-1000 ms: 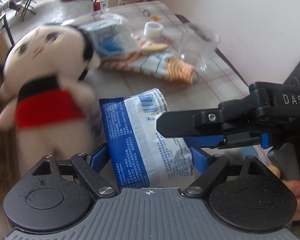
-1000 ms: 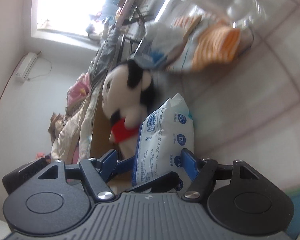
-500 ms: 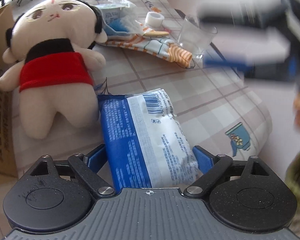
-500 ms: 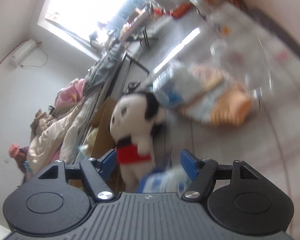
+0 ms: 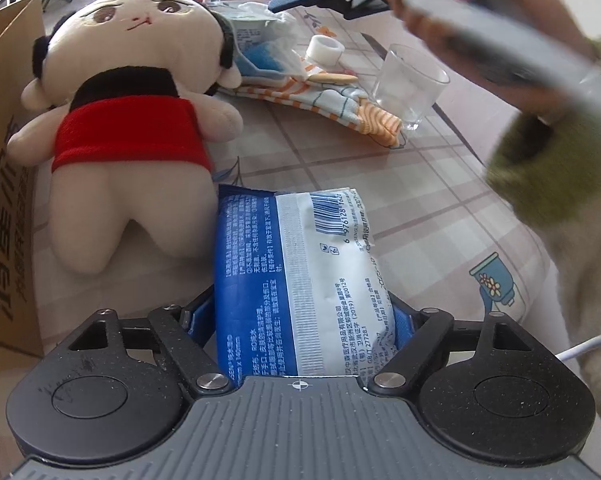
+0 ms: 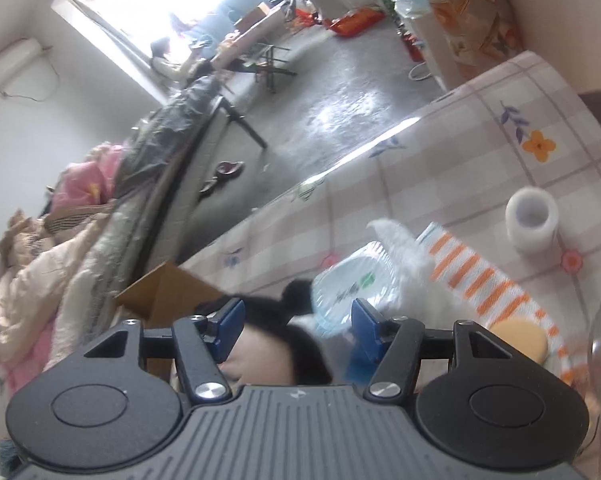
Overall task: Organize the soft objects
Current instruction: 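Grasp the blue-and-white wipes pack with the left tool while the right tool grasps the white round cup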
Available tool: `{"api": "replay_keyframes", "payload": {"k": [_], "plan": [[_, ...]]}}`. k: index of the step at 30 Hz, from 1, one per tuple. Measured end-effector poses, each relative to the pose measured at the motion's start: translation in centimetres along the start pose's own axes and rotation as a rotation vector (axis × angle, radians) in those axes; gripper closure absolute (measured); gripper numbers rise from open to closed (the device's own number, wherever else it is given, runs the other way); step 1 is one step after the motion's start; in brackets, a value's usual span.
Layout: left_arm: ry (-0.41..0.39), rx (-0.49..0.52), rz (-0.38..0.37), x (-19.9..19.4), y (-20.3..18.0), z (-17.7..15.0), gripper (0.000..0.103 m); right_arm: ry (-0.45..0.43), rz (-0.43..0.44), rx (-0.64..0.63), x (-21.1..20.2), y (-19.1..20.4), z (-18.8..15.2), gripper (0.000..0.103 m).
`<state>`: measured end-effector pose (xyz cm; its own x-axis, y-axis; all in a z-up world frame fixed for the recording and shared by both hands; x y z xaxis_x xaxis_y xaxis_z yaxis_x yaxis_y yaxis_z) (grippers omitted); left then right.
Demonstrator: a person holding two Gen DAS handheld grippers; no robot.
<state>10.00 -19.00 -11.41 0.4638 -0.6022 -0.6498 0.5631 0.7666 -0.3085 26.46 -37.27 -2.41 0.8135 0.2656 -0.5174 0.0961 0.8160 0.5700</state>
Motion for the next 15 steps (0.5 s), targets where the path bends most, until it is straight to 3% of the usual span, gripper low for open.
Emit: {"api": "replay_keyframes", "payload": {"k": [9, 15], "plan": [[-0.018, -0.025, -0.044, -0.3, 0.7, 0.0, 0.022, 0.08, -0.179, -0.063, 3.2, 0.4, 0.9, 0.04], [-0.026, -0.048, -0.063, -0.6, 1.4, -0.1, 0.022, 0.124, -0.337, -0.229, 5.1, 2.2, 1.1, 0.04]]}}
Point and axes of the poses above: each gripper's, at about its wrist camera, not at the fingertips, and x roughly the way its jaws point, y to its left, z to its top, the point moved 4 cm from there along x, roughly the way its jaws point, and after that the axes turned 14 degrees about -y, right-handed, at the moved point
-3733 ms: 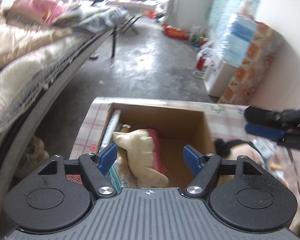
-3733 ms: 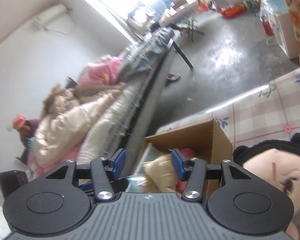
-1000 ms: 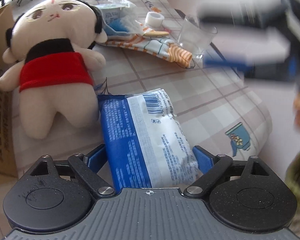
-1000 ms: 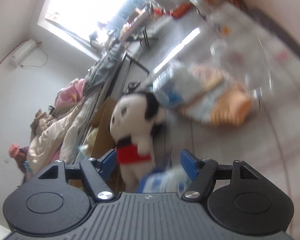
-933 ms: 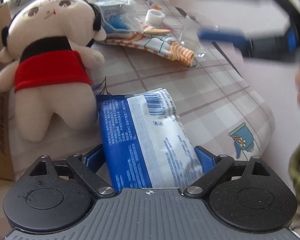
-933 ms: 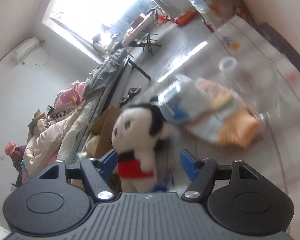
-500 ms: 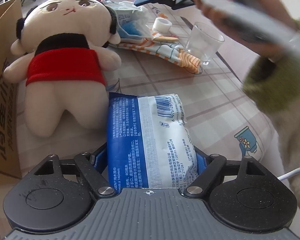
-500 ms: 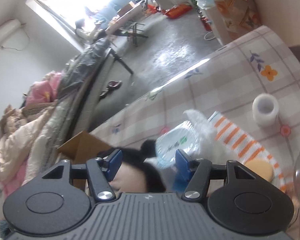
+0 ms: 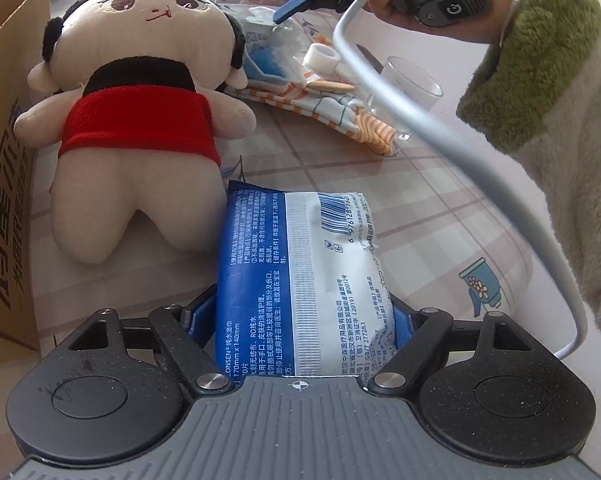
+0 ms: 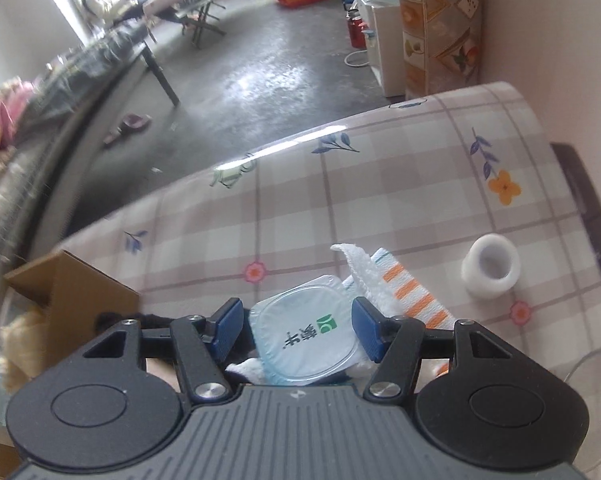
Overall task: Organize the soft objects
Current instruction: 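Grasp the blue-and-white wipes pack with the left tool while the right tool grasps the white round cup, then carry the wipes pack and white cup into the box and open both tools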
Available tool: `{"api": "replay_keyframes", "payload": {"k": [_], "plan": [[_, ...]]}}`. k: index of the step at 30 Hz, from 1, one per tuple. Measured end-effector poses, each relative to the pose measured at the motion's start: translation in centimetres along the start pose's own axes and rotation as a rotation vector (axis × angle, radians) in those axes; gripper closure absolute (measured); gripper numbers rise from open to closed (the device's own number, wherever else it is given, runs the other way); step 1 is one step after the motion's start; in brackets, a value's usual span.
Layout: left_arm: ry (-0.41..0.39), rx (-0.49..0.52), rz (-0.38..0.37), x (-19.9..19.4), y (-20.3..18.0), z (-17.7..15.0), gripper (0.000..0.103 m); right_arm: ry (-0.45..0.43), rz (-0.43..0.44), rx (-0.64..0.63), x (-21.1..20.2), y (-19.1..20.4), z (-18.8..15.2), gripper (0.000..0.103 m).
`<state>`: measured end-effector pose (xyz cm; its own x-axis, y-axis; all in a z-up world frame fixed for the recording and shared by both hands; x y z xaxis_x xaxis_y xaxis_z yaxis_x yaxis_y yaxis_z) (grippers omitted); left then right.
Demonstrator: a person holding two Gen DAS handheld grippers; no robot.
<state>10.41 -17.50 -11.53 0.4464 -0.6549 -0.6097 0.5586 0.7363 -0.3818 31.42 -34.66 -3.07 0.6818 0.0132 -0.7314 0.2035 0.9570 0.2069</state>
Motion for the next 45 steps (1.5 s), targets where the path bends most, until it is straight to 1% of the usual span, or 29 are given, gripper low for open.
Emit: {"api": "replay_keyframes", "payload": {"k": [2, 4, 9, 14, 18, 23, 27, 31, 34, 37, 40, 43, 45], "plan": [[-0.003, -0.005, -0.005, -0.1, 0.1, 0.0, 0.022, 0.019, -0.035, -0.039, 0.5, 0.4, 0.0, 0.04], [-0.004, -0.008, -0.01, -0.3, 0.2, 0.0, 0.022, 0.037, -0.045, -0.067, 0.5, 0.9, -0.1, 0.039], [-0.001, -0.015, -0.017, -0.7, 0.6, 0.1, 0.022, 0.062, -0.053, -0.144, 0.2, 2.2, -0.3, 0.039], [0.003, -0.016, -0.015, -0.8, 0.6, 0.3, 0.022, 0.093, -0.054, -0.196, 0.7, 2.5, -0.3, 0.035], [0.003, -0.012, -0.008, -0.8, 0.6, 0.3, 0.022, 0.109, -0.043, -0.189, 1.7, 2.2, -0.5, 0.035], [0.003, -0.002, 0.0, -0.7, 0.4, 0.3, 0.022, 0.076, -0.008, -0.169, 2.0, 1.7, -0.7, 0.037], [-0.002, 0.016, 0.011, -0.7, 0.2, 0.2, 0.023, 0.046, 0.013, -0.149, 1.2, 1.1, -0.9, 0.037], [-0.007, 0.023, 0.016, -0.7, 0.0, 0.2, 0.025, 0.005, 0.048, -0.107, -0.4, -0.1, -0.8, 0.037], [-0.011, 0.013, 0.014, -0.8, 0.1, 0.2, 0.027, -0.036, 0.094, -0.048, -2.2, -1.4, -0.3, 0.037], [-0.013, -0.018, 0.003, -1.0, 0.2, 0.3, 0.027, -0.086, 0.179, 0.075, -4.1, -3.4, 0.3, 0.037], [-0.01, -0.038, 0.0, -1.2, 0.4, 0.2, 0.028, -0.105, 0.259, 0.207, -5.6, -5.7, 0.5, 0.037], [-0.008, -0.051, -0.007, -1.6, 0.3, 0.2, 0.028, -0.13, 0.308, 0.253, -7.5, -7.0, 0.5, 0.037], [-0.021, -0.052, -0.012, -2.1, 0.1, 0.3, 0.028, -0.14, 0.364, 0.29, -8.8, -7.5, 0.3, 0.037]]}}
Point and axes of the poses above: each gripper's, at about its wrist camera, not at the fingertips, and x roughly the way its jaws point, y to its left, z to its top, the point moved 4 cm from there along x, roughly the way its jaws point, and after that the axes turned 14 degrees about -y, right-handed, at the moved point
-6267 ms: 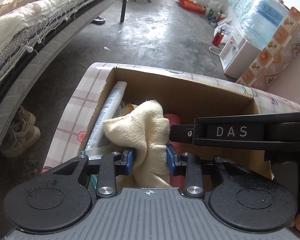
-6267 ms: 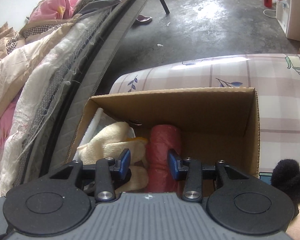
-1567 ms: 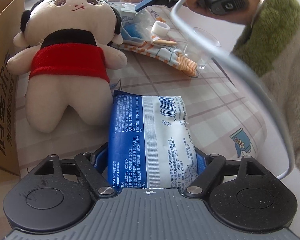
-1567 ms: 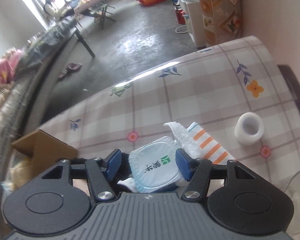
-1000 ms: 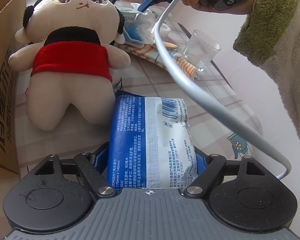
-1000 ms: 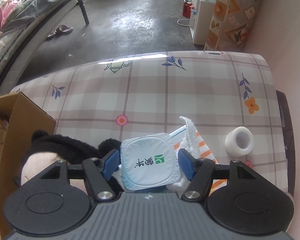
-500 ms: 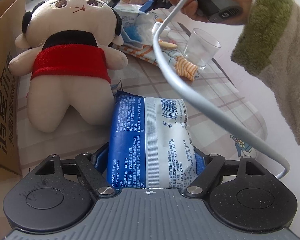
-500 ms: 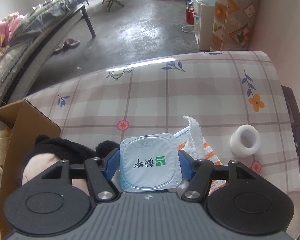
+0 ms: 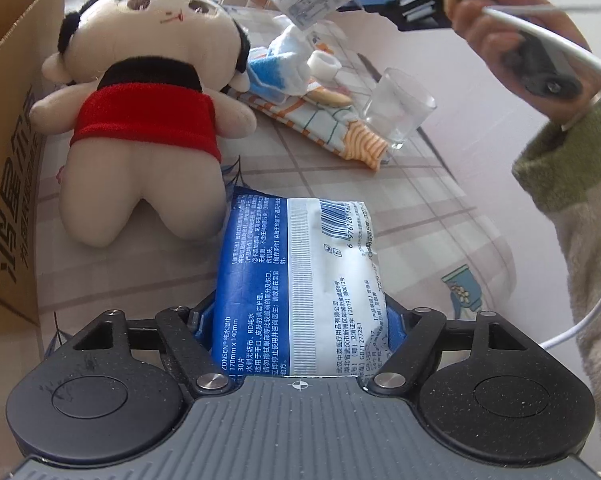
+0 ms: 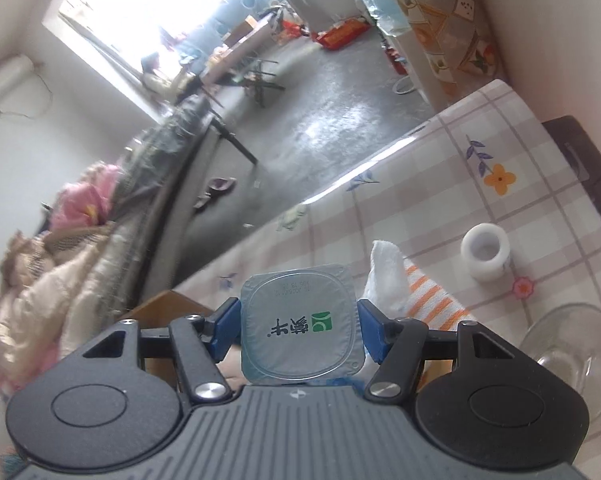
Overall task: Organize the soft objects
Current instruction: 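Carry the wipes pack and white cup into the box and open both tools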
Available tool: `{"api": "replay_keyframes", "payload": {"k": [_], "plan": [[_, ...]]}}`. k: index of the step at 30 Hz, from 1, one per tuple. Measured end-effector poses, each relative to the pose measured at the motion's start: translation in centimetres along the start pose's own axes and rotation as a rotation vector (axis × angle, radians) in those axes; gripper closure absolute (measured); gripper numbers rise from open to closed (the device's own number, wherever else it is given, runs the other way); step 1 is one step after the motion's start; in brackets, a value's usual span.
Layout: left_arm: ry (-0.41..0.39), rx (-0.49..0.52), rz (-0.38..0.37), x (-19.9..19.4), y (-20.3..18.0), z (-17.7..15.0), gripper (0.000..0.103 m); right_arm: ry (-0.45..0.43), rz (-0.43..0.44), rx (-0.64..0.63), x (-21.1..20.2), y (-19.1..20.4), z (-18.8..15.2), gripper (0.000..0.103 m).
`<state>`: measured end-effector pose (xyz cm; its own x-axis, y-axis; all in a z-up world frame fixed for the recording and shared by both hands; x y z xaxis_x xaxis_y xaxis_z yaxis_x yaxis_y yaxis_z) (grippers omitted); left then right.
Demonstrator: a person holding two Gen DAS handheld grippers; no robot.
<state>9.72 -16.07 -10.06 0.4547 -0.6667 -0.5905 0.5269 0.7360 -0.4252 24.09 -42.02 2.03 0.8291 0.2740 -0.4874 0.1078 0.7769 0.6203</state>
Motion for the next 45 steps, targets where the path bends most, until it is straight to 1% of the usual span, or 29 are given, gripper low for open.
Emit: {"api": "replay_keyframes", "payload": {"k": [2, 5, 10, 14, 18, 21, 24, 30, 35, 38, 42, 45], "plan": [[-0.018, 0.005, -0.007, -0.8, -0.4, 0.1, 0.028, -0.005, 0.034, 0.02, -1.2, 0.1, 0.0, 0.037], [-0.04, 0.004, -0.017, -2.0, -1.1, 0.2, 0.028, -0.014, 0.058, 0.024, -2.7, 0.5, -0.3, 0.037], [-0.079, 0.006, -0.021, -4.4, -2.1, 0.4, 0.028, -0.043, 0.072, -0.029, -5.6, 2.1, -0.7, 0.037], [-0.112, -0.011, -0.046, -6.8, -2.6, 0.7, 0.028, -0.04, 0.082, -0.055, -7.4, 3.6, -1.3, 0.037], [-0.162, -0.025, -0.049, -9.4, -2.6, 1.2, 0.028, -0.03, 0.105, -0.093, -9.0, 6.0, -2.3, 0.037], [-0.199, -0.042, -0.055, -11.9, -2.1, 1.7, 0.029, -0.017, 0.147, -0.128, -9.9, 8.4, -3.3, 0.037], [-0.239, -0.057, -0.037, -14.4, -1.0, 2.3, 0.028, 0.003, 0.196, -0.159, -10.3, 11.1, -4.3, 0.037], [-0.324, -0.096, 0.012, -19.5, 1.5, 3.7, 0.029, 0.052, 0.305, -0.195, -9.3, 16.8, -6.2, 0.037], [-0.373, -0.13, 0.075, -22.2, 4.2, 5.1, 0.028, 0.105, 0.373, -0.213, -6.7, 20.7, -7.7, 0.037], [-0.389, -0.155, 0.117, -22.4, 5.9, 6.1, 0.028, 0.142, 0.385, -0.226, -4.4, 22.6, -8.5, 0.037], [-0.385, -0.188, 0.179, -21.7, 8.7, 7.4, 0.028, 0.186, 0.36, -0.254, -0.9, 24.2, -9.2, 0.037], [-0.38, -0.222, 0.207, -21.2, 11.1, 8.3, 0.029, 0.211, 0.337, -0.269, 1.6, 24.7, -9.5, 0.037]]}}
Point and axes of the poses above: each gripper's, at about its wrist camera, not at the fingertips, and x roughly the way its jaws point, y to its left, z to its top, the point moved 4 cm from there along x, roughly the way its jaws point, and after that the axes turned 14 degrees about -y, right-handed, at the moved point
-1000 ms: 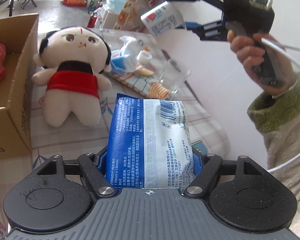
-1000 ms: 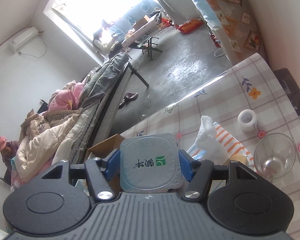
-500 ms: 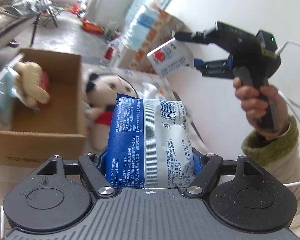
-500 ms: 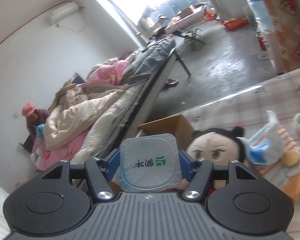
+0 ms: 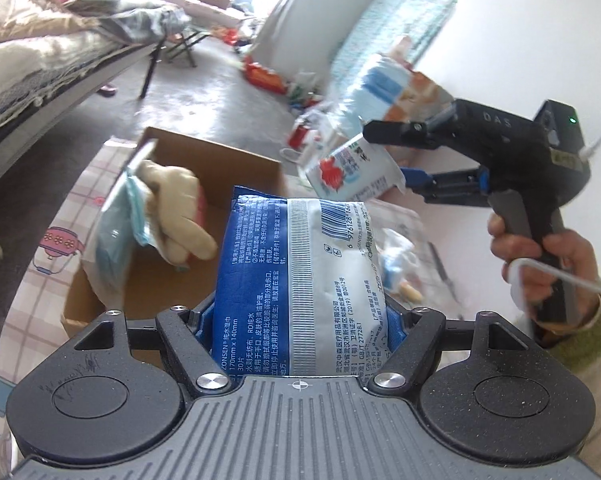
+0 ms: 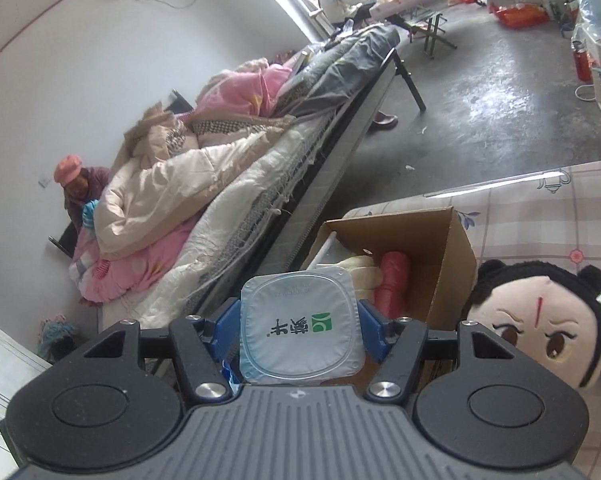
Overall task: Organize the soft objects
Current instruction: 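Carry the wipes pack and white cup into the box and open both tools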
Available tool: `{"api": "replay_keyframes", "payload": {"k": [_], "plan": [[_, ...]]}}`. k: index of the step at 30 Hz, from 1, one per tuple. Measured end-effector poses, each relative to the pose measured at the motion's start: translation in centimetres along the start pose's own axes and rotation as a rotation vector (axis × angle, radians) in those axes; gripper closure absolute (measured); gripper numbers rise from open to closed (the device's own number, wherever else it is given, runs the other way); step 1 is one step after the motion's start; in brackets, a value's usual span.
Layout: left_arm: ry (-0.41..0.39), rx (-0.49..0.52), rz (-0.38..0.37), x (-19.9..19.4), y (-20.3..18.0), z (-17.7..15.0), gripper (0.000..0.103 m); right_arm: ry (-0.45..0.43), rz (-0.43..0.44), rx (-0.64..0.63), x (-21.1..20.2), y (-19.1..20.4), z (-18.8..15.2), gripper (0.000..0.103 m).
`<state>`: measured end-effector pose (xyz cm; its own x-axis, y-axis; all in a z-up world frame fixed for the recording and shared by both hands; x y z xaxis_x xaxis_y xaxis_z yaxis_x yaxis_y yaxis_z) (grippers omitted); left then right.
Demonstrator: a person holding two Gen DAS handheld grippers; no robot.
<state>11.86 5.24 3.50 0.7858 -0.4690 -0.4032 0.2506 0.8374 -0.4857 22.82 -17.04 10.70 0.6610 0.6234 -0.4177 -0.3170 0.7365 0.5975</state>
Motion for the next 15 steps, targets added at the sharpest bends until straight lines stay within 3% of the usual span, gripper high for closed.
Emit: {"api": "replay_keyframes", "payload": {"k": [14, 15], "plan": [[0.172, -0.057, 0.136, 12.3, 3.8, 1.7, 0.028, 0.136, -0.176, -0.14, 10.2, -3.6, 1.5, 0.037], [0.185, -0.061, 0.14, 13.2, 3.9, 1.6, 0.028, 0.143, -0.178, -0.145, 10.8, -3.7, 1.7, 0.042]]}}
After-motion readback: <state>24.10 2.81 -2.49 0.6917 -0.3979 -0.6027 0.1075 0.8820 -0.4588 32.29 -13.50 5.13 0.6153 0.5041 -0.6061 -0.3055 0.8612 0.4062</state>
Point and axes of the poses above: each gripper's, at about its wrist camera, not at the fingertips, and x roughly the way its jaws point, y to its left, z to its top, the point moved 4 cm from there along x, roughly the way its jaws point, and after that the axes turned 14 degrees about -y, right-handed, at the moved point
